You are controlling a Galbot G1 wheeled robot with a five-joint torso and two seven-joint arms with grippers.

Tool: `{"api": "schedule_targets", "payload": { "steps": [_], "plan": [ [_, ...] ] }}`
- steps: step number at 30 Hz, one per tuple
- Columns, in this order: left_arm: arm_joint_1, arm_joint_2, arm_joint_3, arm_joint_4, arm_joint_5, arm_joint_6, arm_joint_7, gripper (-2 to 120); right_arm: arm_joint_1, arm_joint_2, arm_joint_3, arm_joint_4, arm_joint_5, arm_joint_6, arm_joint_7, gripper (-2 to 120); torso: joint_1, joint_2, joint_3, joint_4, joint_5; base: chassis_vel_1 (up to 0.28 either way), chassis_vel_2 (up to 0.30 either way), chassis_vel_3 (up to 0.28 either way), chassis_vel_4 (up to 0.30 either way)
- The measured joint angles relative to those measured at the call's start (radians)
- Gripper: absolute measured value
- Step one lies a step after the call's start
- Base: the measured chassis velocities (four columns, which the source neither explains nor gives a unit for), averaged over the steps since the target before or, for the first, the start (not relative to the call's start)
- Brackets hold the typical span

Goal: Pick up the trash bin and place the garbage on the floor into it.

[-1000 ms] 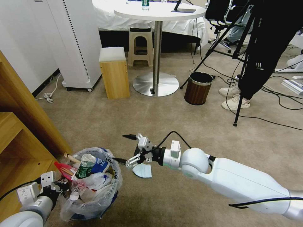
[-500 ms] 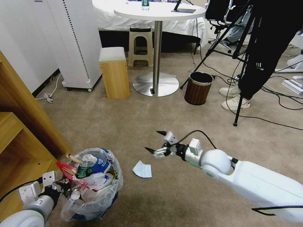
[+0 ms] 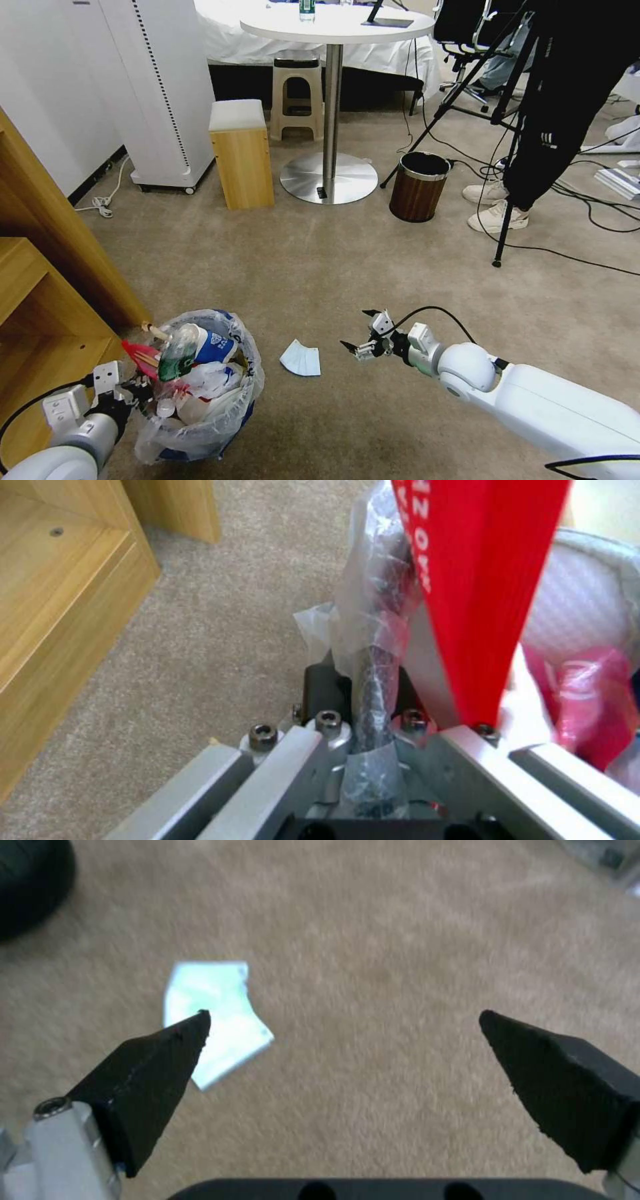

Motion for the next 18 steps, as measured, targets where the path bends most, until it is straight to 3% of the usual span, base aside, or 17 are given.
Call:
{"api": "schedule_targets", "payload": {
  "steps": [9,18],
  "plan": [
    [0.003,-0.011,-0.001,-0.009,0.003,-0.001,0.003,0,0.003,0.068,-0.003,-0.118,-0.03,0.04,-0.014,100,0.0,0.0,0.0,0.0,0.0001,0.0,0.0,0.0,0.0],
    [0.013,-0.008,-0.006,-0.011,0.006,-0.003,0.004,0,0.007,0.081,0.001,-0.143,-0.034,0.065,-0.02,100,0.0,0.0,0.0,0.0,0.0,0.0,0.0,0.0,0.0]
  ]
}}
